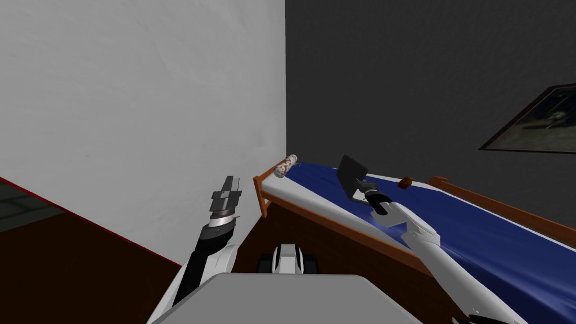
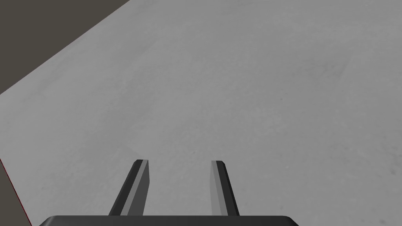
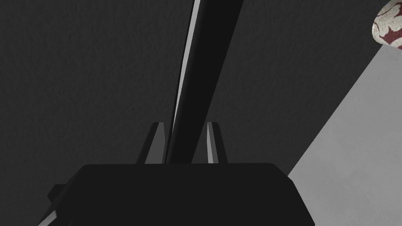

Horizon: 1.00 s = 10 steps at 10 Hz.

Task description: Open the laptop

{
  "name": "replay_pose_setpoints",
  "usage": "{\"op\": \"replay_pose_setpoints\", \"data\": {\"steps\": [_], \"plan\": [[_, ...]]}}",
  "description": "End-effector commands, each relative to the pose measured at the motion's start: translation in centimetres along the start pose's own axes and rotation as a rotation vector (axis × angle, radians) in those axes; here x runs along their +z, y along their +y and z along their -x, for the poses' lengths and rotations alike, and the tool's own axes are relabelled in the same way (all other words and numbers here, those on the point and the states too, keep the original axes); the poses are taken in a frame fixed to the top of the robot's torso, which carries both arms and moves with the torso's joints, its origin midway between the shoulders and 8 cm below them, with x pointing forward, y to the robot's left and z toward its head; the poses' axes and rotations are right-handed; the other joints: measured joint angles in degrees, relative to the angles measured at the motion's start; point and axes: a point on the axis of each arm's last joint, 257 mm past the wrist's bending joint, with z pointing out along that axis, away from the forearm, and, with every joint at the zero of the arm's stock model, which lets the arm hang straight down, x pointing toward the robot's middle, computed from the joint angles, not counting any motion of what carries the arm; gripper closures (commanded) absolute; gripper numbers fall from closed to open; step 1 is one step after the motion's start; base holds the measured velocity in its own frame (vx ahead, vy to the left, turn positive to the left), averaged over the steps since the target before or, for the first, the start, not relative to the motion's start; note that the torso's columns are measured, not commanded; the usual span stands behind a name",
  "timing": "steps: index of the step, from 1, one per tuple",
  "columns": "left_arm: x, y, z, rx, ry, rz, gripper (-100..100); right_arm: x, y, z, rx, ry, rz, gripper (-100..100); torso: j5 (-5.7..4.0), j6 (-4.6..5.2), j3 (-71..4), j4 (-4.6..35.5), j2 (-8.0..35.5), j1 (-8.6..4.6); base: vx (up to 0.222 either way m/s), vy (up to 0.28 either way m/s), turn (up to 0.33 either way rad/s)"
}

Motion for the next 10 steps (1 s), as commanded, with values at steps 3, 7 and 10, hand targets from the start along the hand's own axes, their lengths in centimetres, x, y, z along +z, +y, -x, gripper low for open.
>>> {"op": "replay_pose_setpoints", "data": {"steps": [3, 7, 10], "plan": [[0.0, 0.0, 0.0, 0.000, 0.000, 0.000, 0, -0.1, 1.6, -2.1, 0.206, 0.002, 0.007, 100, -0.25, 0.05, 0.0, -0.1, -0.1, -0.60, -0.016, -0.094, -0.039], [0.0, 0.0, 0.0, 0.000, 0.000, 0.000, 0, -0.2, 2.8, -3.3, 0.331, 0.002, 0.011, 100, -0.42, 0.10, -0.1, -0.3, -0.2, -0.60, -0.004, -0.078, -0.033], [0.0, 0.0, 0.0, 0.000, 0.000, 0.000, 0, -0.3, 3.6, -4.1, 0.414, 0.001, 0.014, 100, -0.45, 0.01, -0.2, -0.4, -0.3, -0.59, -0.006, -0.059, -0.031]]}}
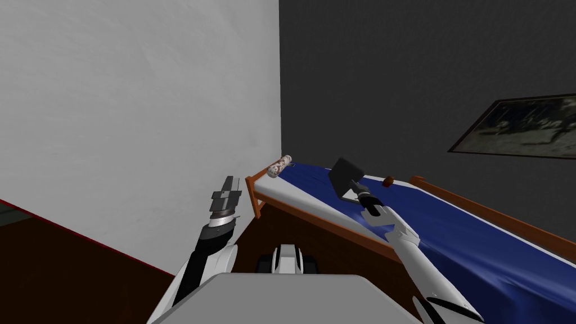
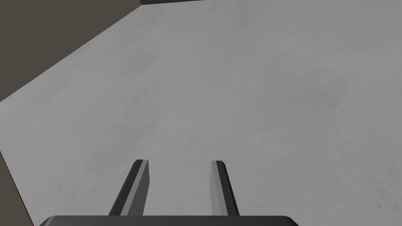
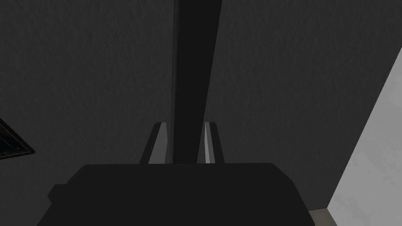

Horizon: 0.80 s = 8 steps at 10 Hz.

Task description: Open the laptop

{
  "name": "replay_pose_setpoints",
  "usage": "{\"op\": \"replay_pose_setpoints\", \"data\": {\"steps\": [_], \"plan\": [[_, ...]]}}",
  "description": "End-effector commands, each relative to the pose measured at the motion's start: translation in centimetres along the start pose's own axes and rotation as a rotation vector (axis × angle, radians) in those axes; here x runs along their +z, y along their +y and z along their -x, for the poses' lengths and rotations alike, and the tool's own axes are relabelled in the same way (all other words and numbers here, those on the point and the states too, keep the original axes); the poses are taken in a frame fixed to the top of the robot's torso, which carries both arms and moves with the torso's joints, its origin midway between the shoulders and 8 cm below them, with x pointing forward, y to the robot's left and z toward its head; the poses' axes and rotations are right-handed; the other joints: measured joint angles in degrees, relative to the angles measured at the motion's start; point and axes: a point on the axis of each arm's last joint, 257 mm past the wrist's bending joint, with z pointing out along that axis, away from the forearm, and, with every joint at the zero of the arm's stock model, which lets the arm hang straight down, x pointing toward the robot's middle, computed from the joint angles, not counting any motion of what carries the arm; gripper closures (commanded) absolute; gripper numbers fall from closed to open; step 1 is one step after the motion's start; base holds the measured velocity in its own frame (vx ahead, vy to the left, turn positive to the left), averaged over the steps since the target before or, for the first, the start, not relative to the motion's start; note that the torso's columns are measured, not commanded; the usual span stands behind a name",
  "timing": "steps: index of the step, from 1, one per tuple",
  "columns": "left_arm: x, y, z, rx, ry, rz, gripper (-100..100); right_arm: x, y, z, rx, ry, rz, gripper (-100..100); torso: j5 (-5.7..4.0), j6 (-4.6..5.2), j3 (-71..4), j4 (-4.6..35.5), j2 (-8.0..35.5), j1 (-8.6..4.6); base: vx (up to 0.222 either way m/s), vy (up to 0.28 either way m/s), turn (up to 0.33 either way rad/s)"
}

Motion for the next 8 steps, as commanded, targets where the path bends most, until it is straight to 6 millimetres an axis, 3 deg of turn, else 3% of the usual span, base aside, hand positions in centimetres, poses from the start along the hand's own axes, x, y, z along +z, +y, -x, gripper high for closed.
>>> {"op": "replay_pose_setpoints", "data": {"steps": [1, 8], "plan": [[0.0, 0.0, 0.0, 0.000, 0.000, 0.000, 0, 0.1, 0.0, -0.3, 0.020, -0.002, 0.000, 100, -0.04, -0.07, 0.0, 0.0, 0.0, 0.04, -0.012, -0.020, -0.012], [0.0, 0.0, 0.0, 0.000, 0.000, 0.000, 0, -1.8, 0.8, -6.5, 0.296, 0.010, -0.024, 100, -0.18, -0.44, -0.2, -0.3, -0.3, 0.13, -0.011, -0.083, 0.004]]}}
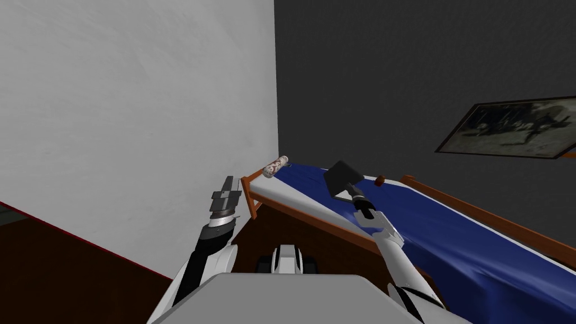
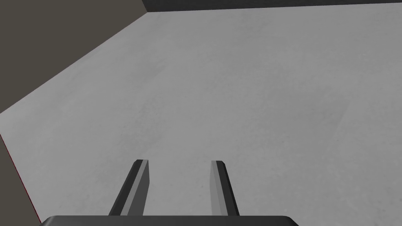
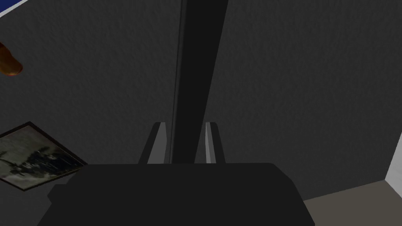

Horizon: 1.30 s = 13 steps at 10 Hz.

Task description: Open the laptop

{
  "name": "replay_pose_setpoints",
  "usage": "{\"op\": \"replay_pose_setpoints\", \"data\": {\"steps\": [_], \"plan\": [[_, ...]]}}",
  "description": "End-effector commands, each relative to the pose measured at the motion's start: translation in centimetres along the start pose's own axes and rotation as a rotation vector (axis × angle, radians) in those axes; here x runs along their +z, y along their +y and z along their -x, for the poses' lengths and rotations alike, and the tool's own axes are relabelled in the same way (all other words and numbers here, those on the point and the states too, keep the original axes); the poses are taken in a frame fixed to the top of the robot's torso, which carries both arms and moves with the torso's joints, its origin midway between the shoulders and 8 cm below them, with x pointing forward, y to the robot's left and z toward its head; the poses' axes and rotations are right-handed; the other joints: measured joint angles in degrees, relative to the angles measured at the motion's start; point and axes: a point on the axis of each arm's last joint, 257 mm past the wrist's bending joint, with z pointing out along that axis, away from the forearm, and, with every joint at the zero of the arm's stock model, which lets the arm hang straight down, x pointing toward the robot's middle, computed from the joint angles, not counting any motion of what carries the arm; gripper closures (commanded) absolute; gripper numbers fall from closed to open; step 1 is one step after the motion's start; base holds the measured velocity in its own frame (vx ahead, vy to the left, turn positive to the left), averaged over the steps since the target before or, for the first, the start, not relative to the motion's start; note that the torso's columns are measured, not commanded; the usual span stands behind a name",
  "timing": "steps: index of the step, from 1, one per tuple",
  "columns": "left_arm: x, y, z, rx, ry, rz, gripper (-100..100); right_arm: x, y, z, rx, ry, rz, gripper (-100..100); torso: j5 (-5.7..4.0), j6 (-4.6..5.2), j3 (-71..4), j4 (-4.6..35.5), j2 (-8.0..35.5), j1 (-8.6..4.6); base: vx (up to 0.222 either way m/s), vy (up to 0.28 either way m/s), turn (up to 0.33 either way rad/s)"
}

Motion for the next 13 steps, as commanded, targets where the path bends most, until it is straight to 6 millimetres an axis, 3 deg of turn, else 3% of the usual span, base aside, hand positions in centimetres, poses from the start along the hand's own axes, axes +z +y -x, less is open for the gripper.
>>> {"op": "replay_pose_setpoints", "data": {"steps": [1, 5, 6, 7, 8, 11, 12, 13], "plan": [[0.0, 0.0, 0.0, 0.000, 0.000, 0.000, 0, -1.7, -1.0, -3.8, 0.106, 0.029, -0.025, 100, -0.04, 0.11, 0.0, -0.1, 0.0, -0.05, -0.007, -0.093, 0.014], [0.0, 0.0, 0.0, 0.000, 0.000, 0.000, 0, -2.5, -1.0, -5.7, 0.184, 0.031, -0.037, 100, 0.07, 0.07, 0.0, 0.0, 0.0, 0.14, -0.002, -0.051, -0.009], [0.0, 0.0, 0.0, 0.000, 0.000, 0.000, 0, -2.5, -1.0, -5.7, 0.184, 0.031, -0.037, 100, 0.10, -0.01, 0.0, 0.0, 0.1, 0.22, -0.001, -0.040, 0.002], [0.0, 0.0, 0.0, 0.000, 0.000, 0.000, 0, -2.2, -0.8, -4.0, 0.175, 0.006, -0.027, 100, 0.13, -0.11, 0.1, 0.1, 0.1, 0.32, -0.010, -0.017, -0.022], [0.0, 0.0, 0.0, 0.000, 0.000, 0.000, 0, -3.3, -1.0, -6.0, 0.253, 0.003, -0.035, 100, 0.41, -0.01, 0.1, 0.3, 0.2, 0.43, -0.002, -0.087, 0.034], [0.0, 0.0, 0.0, 0.000, 0.000, 0.000, 0, -4.5, -0.8, -8.4, 0.337, 0.003, -0.047, 100, 0.36, -0.10, 0.1, 0.3, 0.2, 0.32, 0.002, -0.099, 0.036], [0.0, 0.0, 0.0, 0.000, 0.000, 0.000, 0, -2.9, -0.8, -6.0, 0.309, -0.012, -0.045, -100, 0.35, -0.16, 0.0, 0.3, 0.1, 0.35, -0.046, -0.035, 0.038], [0.0, 0.0, 0.0, 0.000, 0.000, 0.000, 0, -2.4, -0.7, -5.5, 0.308, -0.013, -0.047, -100, 0.57, 0.09, 0.2, 0.5, 0.4, 0.54, -0.061, 0.019, 0.015]]}}
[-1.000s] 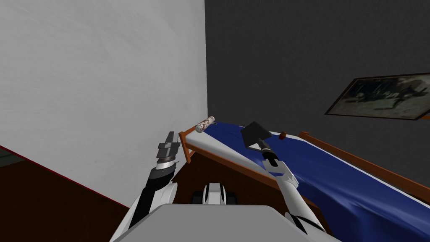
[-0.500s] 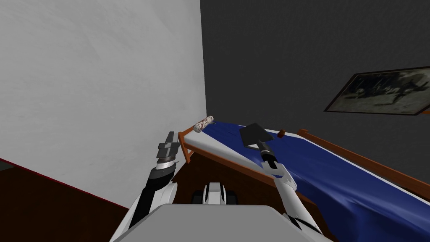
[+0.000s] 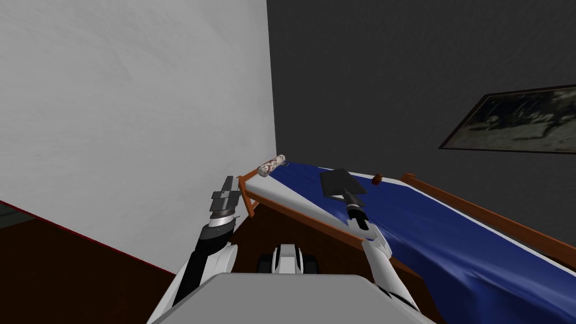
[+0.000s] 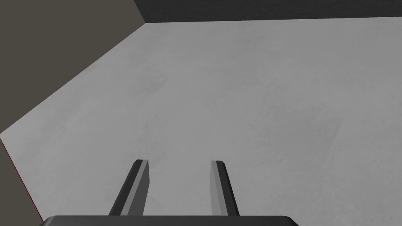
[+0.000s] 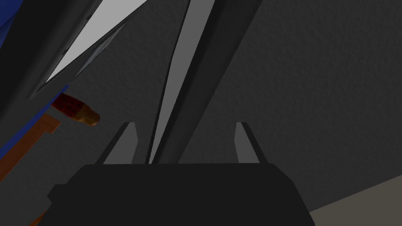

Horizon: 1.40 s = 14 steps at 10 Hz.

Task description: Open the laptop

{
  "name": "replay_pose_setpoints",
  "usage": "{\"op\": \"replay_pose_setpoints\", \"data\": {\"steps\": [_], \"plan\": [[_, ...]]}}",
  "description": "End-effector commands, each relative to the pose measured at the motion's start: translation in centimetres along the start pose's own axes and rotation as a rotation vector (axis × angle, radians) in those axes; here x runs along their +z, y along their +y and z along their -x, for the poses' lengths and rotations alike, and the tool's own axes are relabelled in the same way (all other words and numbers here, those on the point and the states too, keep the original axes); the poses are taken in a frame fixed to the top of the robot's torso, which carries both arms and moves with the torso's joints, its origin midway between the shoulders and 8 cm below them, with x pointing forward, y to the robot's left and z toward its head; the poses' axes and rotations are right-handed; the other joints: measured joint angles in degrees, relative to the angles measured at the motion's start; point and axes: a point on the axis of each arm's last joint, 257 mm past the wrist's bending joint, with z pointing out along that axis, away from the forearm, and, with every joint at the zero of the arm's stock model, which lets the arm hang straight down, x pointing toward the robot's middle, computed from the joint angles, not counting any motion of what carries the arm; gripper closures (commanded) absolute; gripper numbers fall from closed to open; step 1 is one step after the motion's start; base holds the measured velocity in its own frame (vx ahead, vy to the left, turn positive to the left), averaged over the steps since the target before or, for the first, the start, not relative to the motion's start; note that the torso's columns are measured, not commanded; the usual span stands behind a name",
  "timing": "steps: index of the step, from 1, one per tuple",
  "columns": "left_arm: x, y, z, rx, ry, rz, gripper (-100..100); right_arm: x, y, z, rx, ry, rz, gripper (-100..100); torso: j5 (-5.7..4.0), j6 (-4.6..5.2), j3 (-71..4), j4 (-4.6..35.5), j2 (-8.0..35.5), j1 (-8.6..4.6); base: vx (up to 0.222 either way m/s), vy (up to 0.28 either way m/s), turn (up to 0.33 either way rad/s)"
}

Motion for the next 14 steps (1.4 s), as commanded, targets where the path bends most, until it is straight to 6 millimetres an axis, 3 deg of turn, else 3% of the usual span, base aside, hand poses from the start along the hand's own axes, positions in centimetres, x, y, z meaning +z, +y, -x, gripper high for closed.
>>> {"op": "replay_pose_setpoints", "data": {"steps": [1, 7, 8, 9, 14], "plan": [[0.0, 0.0, 0.0, 0.000, 0.000, 0.000, 0, 1.6, 0.9, 1.1, -0.006, -0.002, -0.009, -100, 0.12, 0.17, 0.2, 0.2, 0.3, 0.13, -0.058, 0.030, 0.013], [0.0, 0.0, 0.0, 0.000, 0.000, 0.000, 0, 4.4, 2.9, 3.7, -0.010, -0.015, -0.020, -100, 0.16, 0.24, 0.3, 0.3, 0.4, -0.06, -0.055, 0.011, 0.016], [0.0, 0.0, 0.0, 0.000, 0.000, 0.000, 0, 4.0, 2.5, 3.3, -0.010, -0.012, -0.020, -100, 0.17, 0.23, 0.3, 0.3, 0.4, -0.05, -0.022, 0.001, 0.004], [0.0, 0.0, 0.0, 0.000, 0.000, 0.000, 0, 4.1, 2.4, 3.3, -0.009, -0.011, -0.023, 0, 0.13, 0.25, 0.2, 0.2, 0.4, -0.09, -0.005, 0.001, -0.001], [0.0, 0.0, 0.0, 0.000, 0.000, 0.000, 0, 3.9, 2.1, 3.0, -0.008, -0.005, -0.031, 0, 0.07, 0.23, 0.3, 0.2, 0.4, -0.11, 0.000, 0.000, 0.000]]}}
